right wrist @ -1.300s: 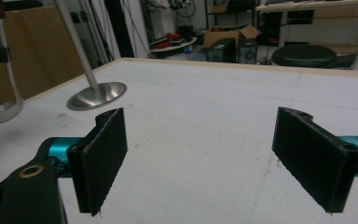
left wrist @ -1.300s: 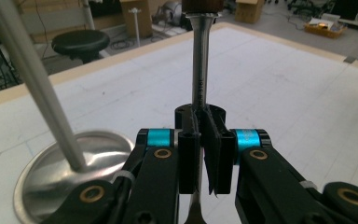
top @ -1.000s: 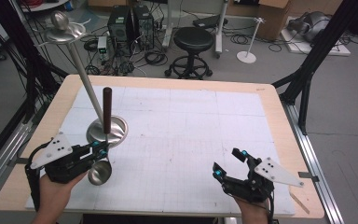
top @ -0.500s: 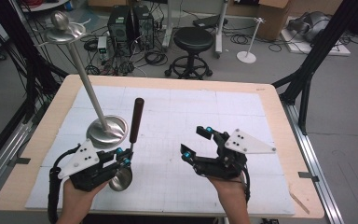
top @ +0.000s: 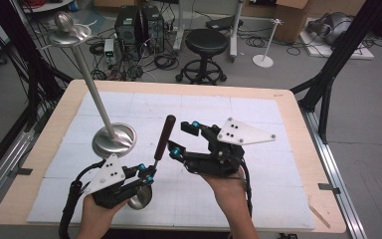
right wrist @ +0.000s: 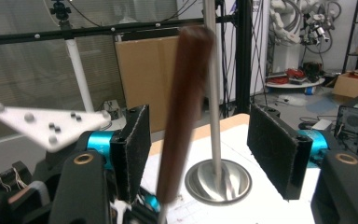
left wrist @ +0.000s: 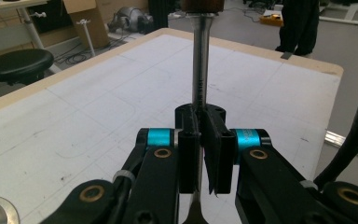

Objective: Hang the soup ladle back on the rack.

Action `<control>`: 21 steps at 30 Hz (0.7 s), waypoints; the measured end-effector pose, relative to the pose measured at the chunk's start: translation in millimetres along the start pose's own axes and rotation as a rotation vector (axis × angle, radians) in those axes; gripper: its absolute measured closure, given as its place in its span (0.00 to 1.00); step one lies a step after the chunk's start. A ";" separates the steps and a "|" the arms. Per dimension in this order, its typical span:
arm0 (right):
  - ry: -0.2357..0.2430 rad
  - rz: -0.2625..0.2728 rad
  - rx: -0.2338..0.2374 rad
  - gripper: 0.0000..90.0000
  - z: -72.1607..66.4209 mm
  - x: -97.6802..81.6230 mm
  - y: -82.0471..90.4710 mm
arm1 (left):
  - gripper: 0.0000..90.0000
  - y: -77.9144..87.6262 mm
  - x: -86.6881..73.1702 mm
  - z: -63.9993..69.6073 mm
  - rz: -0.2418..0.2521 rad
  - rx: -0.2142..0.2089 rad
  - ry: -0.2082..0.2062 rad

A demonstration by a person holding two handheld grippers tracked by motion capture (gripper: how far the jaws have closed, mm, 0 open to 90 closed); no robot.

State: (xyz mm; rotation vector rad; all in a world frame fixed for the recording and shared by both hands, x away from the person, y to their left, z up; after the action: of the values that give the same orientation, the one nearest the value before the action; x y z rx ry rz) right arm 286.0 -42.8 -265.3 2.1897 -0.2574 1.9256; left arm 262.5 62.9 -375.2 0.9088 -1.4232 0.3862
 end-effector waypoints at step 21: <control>-0.082 0.002 0.032 0.75 -5.1 13.4 -17.4 | 0.93 0.6 -3.2 -0.3 0.000 0.018 -0.017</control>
State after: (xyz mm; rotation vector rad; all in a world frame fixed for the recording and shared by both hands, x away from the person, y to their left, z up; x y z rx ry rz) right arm 287.5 -24.6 -252.2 2.2927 -0.2440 1.8566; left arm 261.8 64.4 -378.0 0.9288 -1.4373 0.3924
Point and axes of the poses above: each handheld gripper's, and its own axes: y roughly backward along the jaws, x roughly out of its top, z roughly to its right, the point moved 10 cm from there along -y, roughly forward along the jaws, and after that the axes turned 12 degrees about x, right-handed, at the moved point
